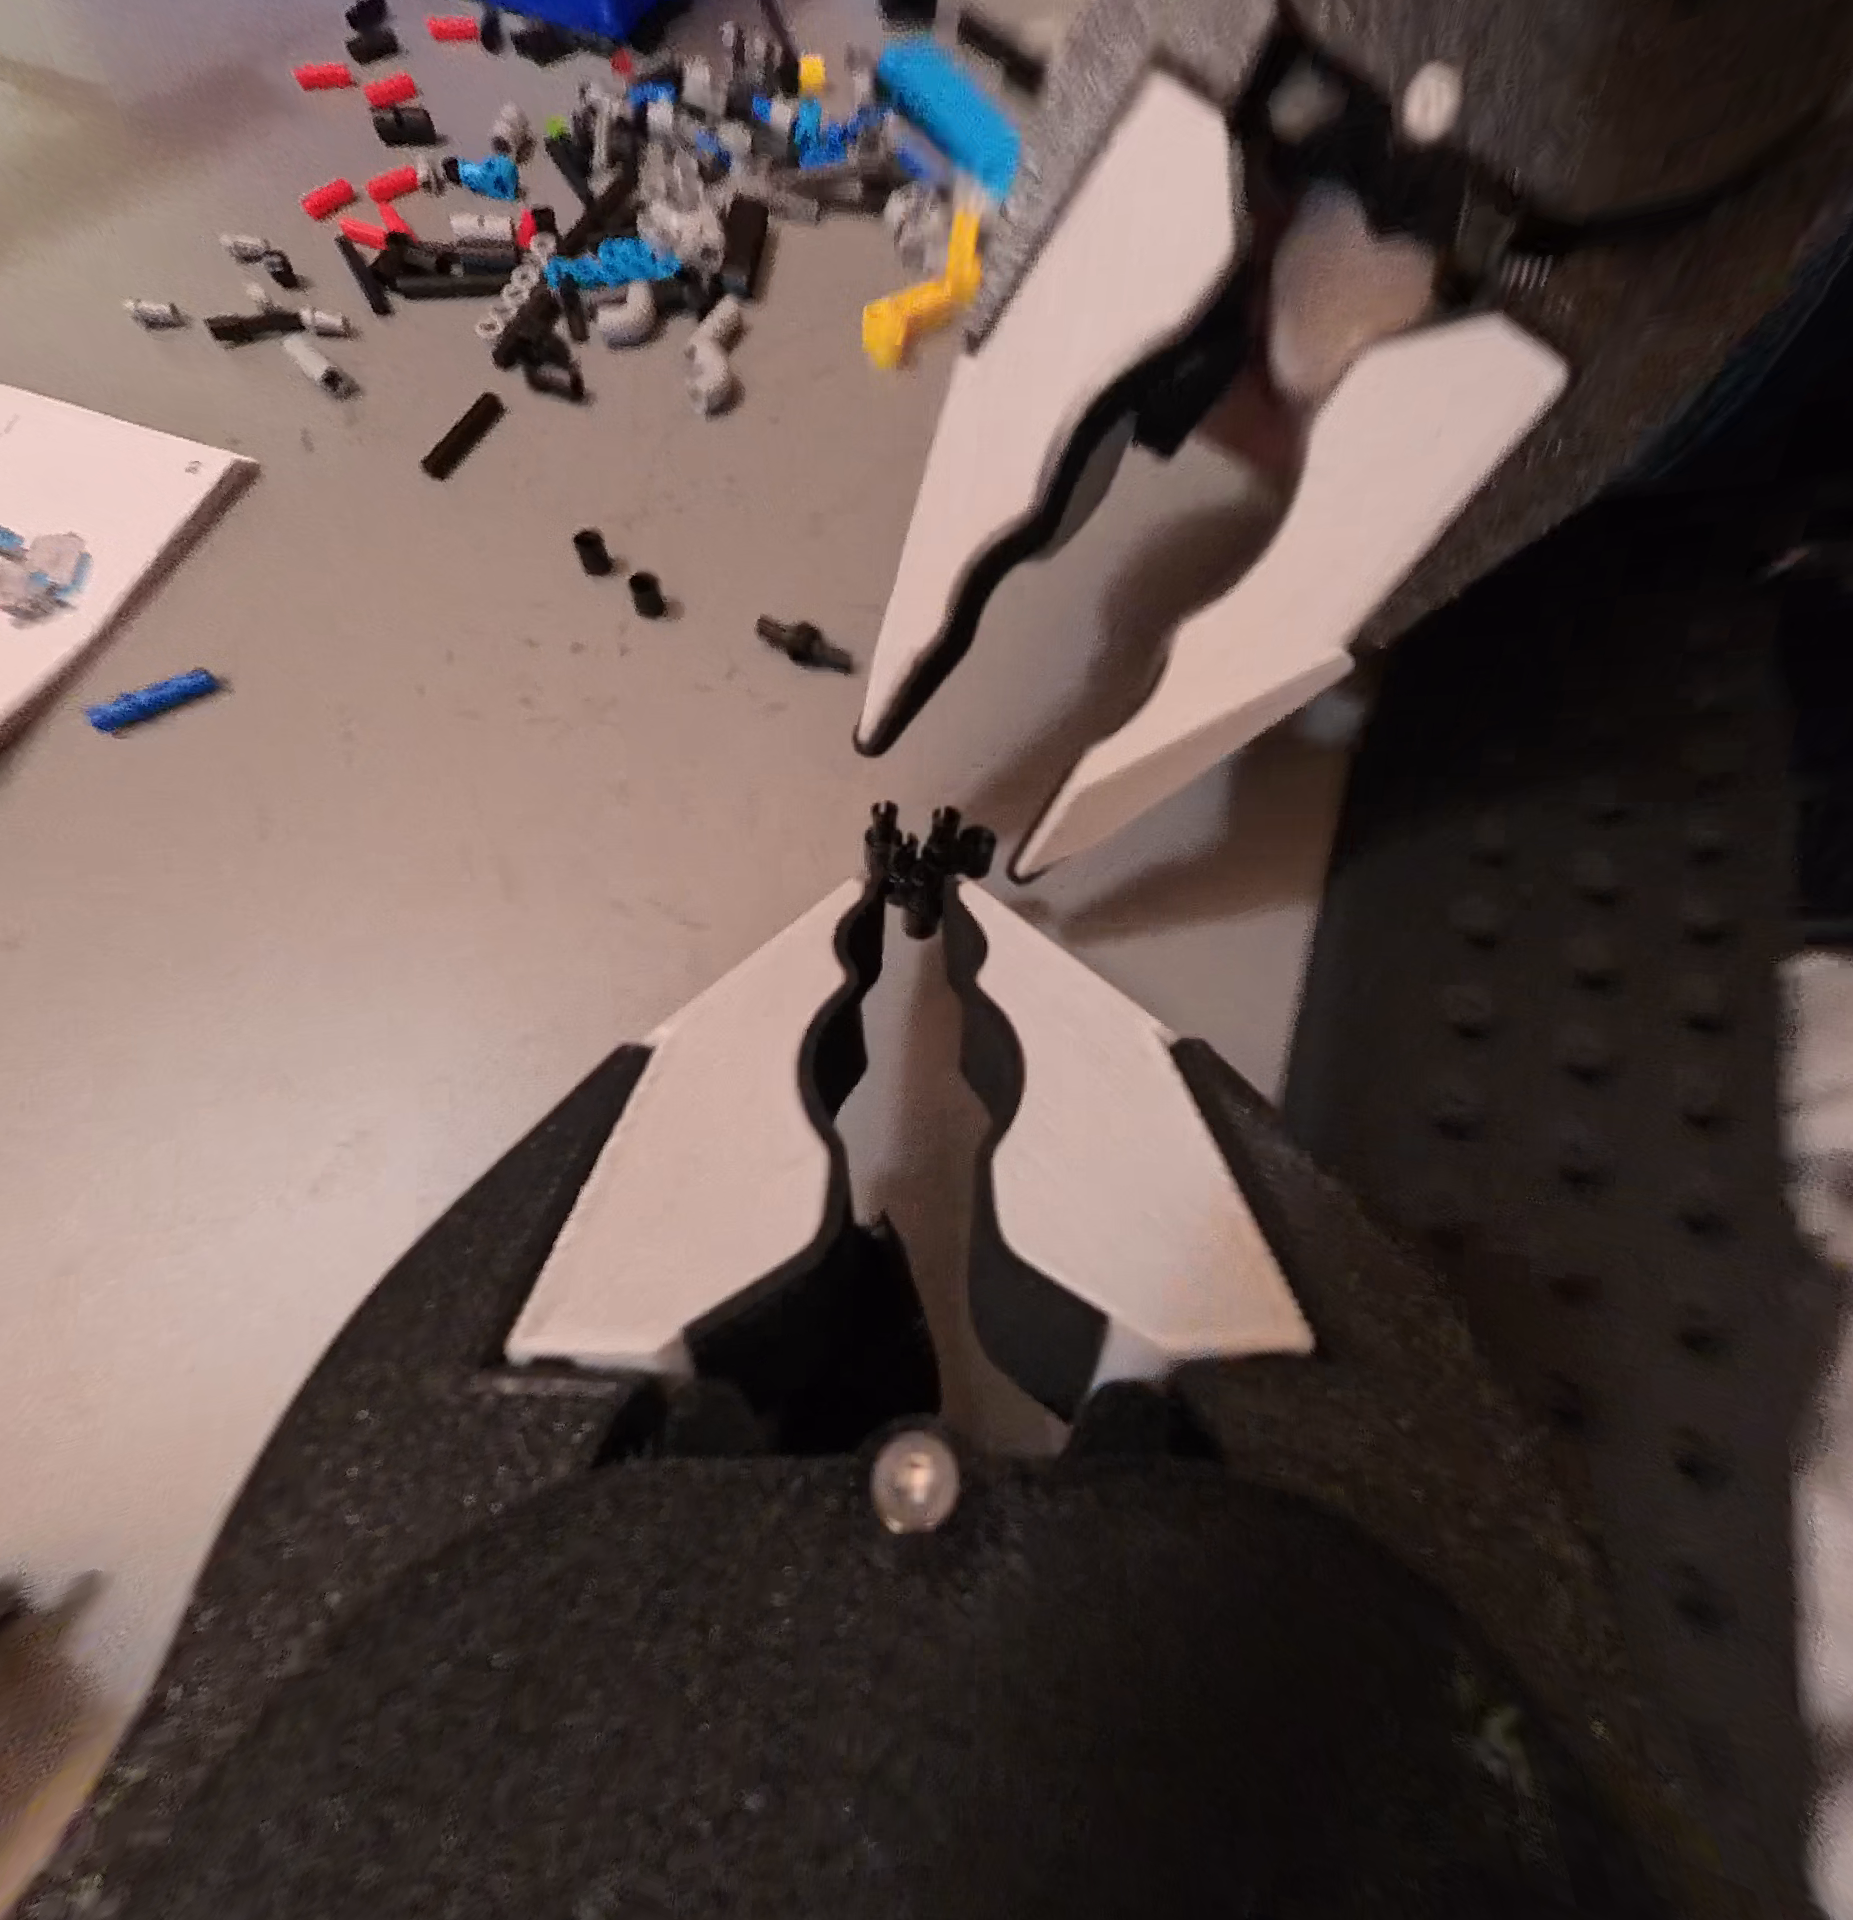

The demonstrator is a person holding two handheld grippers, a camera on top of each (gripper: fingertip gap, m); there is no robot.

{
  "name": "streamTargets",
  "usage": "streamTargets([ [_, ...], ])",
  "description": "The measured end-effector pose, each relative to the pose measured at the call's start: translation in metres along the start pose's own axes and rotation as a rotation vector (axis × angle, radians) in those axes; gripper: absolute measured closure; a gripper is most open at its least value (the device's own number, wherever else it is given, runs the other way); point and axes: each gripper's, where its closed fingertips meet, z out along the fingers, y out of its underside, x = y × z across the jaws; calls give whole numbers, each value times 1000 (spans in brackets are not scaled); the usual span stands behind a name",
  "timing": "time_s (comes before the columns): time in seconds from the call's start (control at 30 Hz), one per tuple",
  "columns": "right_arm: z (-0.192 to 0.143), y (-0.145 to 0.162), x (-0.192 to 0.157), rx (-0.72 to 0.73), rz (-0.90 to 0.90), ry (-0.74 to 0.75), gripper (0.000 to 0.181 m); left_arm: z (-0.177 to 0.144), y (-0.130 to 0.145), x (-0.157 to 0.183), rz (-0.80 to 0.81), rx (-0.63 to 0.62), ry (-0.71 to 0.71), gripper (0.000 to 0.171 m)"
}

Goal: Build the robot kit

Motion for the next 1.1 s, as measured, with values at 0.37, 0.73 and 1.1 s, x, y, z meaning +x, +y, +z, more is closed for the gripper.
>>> streamTargets([
  [0.37, -20, -56, -25, 94, -495, -36, 143, -44, -23, 21, -599, 145, 492, 162],
  [0.73, -18, -60, -41, 59, -672, -2, 164, -57, -25, 34, -650, 87, 520, 163],
  [1.1, -23, -86, -10, 239, -187, -36, 165, -84, -45, 1, -523, 297, 291, 148],
])
